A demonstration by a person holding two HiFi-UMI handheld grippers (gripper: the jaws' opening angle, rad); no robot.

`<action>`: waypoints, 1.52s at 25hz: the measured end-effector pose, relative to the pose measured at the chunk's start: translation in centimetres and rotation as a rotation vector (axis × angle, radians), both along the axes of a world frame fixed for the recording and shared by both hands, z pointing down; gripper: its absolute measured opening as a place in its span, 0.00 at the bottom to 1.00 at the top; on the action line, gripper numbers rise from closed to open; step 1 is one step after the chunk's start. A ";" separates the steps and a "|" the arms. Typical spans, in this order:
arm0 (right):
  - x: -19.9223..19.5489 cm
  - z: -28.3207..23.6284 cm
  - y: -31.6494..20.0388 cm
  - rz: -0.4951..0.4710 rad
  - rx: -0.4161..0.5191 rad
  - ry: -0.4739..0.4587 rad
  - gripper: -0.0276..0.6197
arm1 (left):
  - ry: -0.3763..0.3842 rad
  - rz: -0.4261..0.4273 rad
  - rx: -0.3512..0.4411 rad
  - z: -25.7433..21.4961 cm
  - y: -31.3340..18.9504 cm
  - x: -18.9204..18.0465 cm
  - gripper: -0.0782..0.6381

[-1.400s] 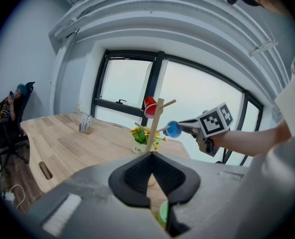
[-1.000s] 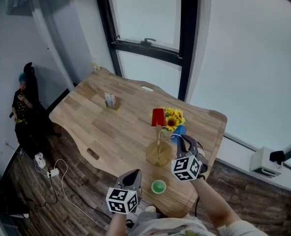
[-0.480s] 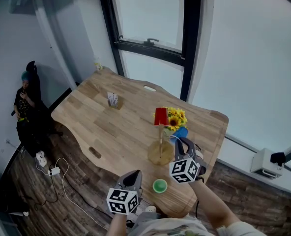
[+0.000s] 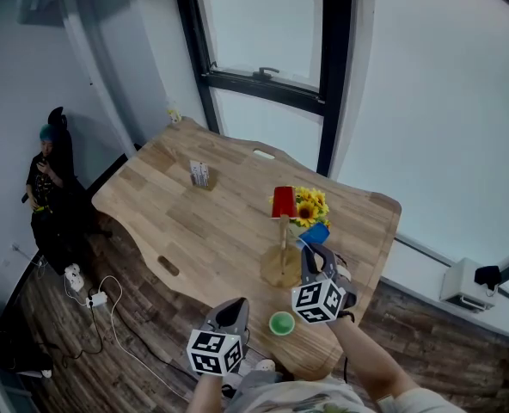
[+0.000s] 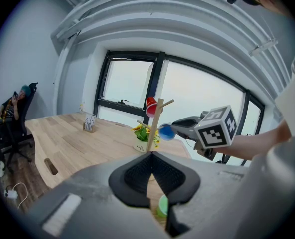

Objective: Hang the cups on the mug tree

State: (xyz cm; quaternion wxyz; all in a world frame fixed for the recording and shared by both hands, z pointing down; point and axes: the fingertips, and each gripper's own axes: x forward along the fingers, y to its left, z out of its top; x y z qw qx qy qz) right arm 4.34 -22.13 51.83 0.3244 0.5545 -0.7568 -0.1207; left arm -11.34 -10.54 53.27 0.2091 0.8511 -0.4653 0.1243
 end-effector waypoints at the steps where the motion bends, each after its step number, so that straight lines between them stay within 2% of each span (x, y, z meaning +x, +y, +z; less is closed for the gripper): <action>1: -0.1 0.1 0.1 -0.002 -0.002 -0.002 0.10 | 0.000 0.001 0.000 0.0 0.0 0.0 0.11; 23: -2.7 2.5 1.4 -0.088 -0.047 -0.004 0.10 | -0.012 0.022 -0.006 0.3 -0.2 1.3 0.11; 28: -3.2 2.7 1.6 -0.122 -0.070 -0.040 0.10 | -0.011 0.020 -0.008 0.4 -0.1 1.4 0.11; 38: -4.1 2.6 2.7 -0.217 -0.109 -0.086 0.24 | -0.012 0.013 -0.007 0.4 0.0 1.3 0.11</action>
